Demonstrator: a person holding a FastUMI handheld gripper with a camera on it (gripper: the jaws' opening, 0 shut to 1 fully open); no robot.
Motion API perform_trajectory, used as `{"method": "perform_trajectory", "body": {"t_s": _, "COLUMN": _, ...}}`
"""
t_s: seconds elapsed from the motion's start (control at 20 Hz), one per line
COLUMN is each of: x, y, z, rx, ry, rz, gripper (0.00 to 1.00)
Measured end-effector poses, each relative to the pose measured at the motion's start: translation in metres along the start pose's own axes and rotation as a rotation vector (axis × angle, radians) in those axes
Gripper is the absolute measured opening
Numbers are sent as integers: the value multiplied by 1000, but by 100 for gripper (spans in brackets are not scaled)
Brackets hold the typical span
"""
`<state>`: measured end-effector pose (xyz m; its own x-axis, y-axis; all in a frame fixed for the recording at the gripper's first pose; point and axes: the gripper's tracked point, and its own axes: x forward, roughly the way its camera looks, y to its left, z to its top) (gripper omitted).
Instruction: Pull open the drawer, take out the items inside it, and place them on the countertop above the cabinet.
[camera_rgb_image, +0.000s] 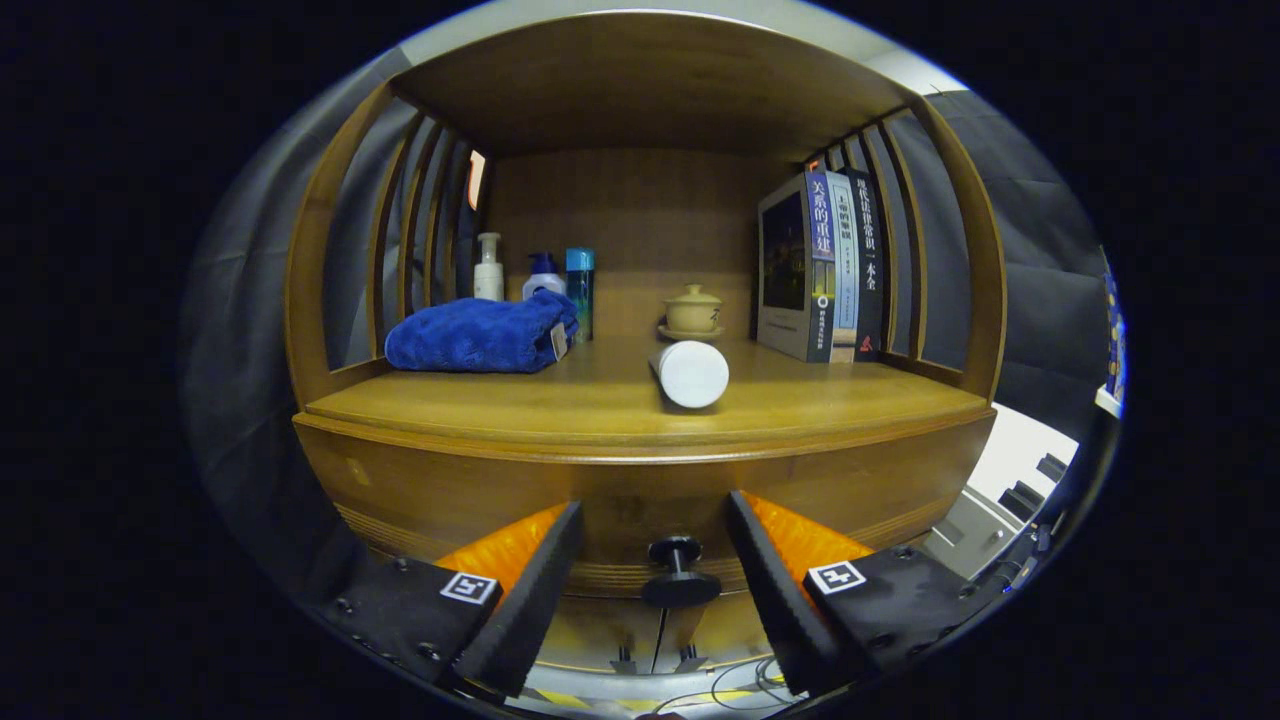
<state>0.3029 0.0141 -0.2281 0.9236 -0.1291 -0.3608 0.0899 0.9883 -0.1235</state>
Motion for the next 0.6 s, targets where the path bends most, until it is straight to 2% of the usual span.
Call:
{"method": "perform_trajectory", "body": {"t_s": 0.25, "x": -14, "y": 1, "z": 16, "rx": -26, "ry": -61, "rz": -5, "gripper": 97}}
{"method": "perform_trajectory", "body": {"t_s": 0.6, "x": -94, "y": 15, "z": 43, "rx": 17, "ry": -113, "rz": 81, "gripper": 98}}
